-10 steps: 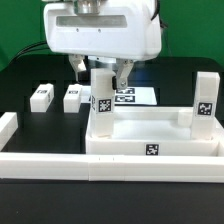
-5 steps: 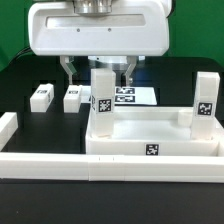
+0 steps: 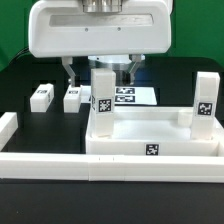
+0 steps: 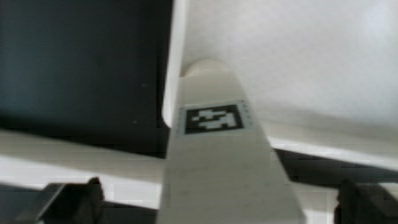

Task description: Assemble desk

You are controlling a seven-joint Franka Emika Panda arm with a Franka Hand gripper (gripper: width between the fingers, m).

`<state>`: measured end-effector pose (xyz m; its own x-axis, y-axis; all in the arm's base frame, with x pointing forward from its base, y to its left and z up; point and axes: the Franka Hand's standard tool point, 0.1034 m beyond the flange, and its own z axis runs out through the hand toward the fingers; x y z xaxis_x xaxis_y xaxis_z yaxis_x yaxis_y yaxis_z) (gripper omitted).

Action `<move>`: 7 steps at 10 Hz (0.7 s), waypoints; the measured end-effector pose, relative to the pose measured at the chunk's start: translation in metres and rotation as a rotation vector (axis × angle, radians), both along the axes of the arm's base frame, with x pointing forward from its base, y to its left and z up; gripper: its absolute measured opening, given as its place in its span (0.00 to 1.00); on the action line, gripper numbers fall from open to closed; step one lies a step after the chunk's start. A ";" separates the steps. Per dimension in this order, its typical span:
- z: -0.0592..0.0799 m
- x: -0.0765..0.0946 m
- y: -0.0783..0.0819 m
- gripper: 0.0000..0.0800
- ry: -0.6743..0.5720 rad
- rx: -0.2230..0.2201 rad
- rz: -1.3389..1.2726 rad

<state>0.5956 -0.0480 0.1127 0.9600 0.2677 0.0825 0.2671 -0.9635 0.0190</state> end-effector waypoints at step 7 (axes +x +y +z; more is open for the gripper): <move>-0.001 -0.001 -0.002 0.36 0.001 0.005 -0.058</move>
Offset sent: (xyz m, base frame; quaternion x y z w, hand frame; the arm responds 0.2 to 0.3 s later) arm 0.0000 0.0000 0.0000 0.0000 0.0000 0.0000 1.0000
